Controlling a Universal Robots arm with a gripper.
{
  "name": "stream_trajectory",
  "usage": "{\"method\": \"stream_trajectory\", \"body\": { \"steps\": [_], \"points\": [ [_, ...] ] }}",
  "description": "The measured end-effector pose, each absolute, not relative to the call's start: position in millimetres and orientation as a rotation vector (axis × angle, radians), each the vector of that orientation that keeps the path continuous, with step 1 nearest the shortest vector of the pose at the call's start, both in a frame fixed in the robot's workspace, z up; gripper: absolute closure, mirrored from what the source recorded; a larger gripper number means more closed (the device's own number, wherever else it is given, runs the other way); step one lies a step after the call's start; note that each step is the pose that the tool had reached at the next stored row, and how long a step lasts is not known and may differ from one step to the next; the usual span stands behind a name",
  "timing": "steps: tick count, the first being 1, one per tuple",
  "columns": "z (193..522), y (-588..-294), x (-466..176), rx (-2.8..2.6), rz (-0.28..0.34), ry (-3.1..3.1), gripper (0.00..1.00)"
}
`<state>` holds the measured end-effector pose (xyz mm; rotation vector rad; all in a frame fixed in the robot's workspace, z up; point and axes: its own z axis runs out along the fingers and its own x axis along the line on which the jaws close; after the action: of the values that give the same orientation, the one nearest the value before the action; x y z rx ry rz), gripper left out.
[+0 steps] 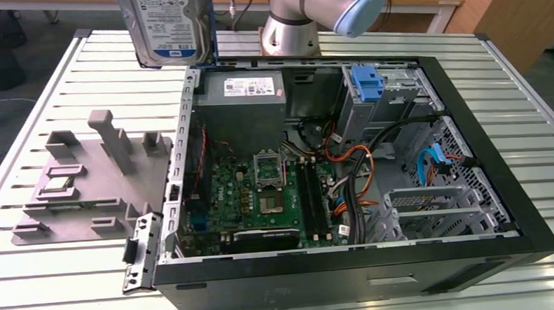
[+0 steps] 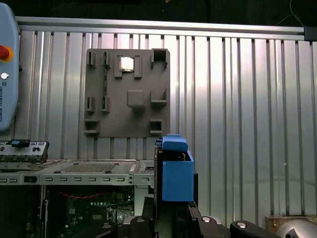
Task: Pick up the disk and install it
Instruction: 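Pick up the disk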
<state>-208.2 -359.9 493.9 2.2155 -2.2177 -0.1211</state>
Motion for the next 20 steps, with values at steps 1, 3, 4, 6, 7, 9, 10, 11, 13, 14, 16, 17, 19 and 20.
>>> {"method": "stream_trajectory", "body": {
  "steps": [1,3,4,6,7,9,10,11,13,14,16,17,19,20],
  "points": [
    [493.9,-359.9,-205.7,2.215,-0.121,-2.218,0.65],
    [493.8,-359.9,-200.8,2.215,-0.121,-2.218,0.65],
    [493.7,-359.9,-198.4,2.215,-0.121,-2.218,0.65],
    [493.7,-359.9,-193.6,2.215,-0.121,-2.218,0.65],
    [493.7,-359.9,-191.4,2.215,-0.121,-2.218,0.65],
    [493.6,-359.9,-187.0,2.215,-0.121,-2.218,0.65],
    [493.5,-359.9,-185.1,2.215,-0.121,-2.218,0.65],
    [493.5,-359.9,-183.2,2.215,-0.121,-2.218,0.65],
    [493.4,-359.9,-179.3,2.215,-0.121,-2.218,0.65],
    [493.4,-359.9,-177.8,2.215,-0.121,-2.218,0.65],
    [493.3,-359.9,-175.4,2.215,-0.121,-2.218,0.65],
    [493.3,-359.9,-174.3,2.215,-0.121,-2.218,0.65],
    [493.3,-359.9,-172.1,2.215,-0.121,-2.218,0.65],
    [493.2,-359.9,-171.0,2.215,-0.121,-2.218,0.65]
  ]
}}
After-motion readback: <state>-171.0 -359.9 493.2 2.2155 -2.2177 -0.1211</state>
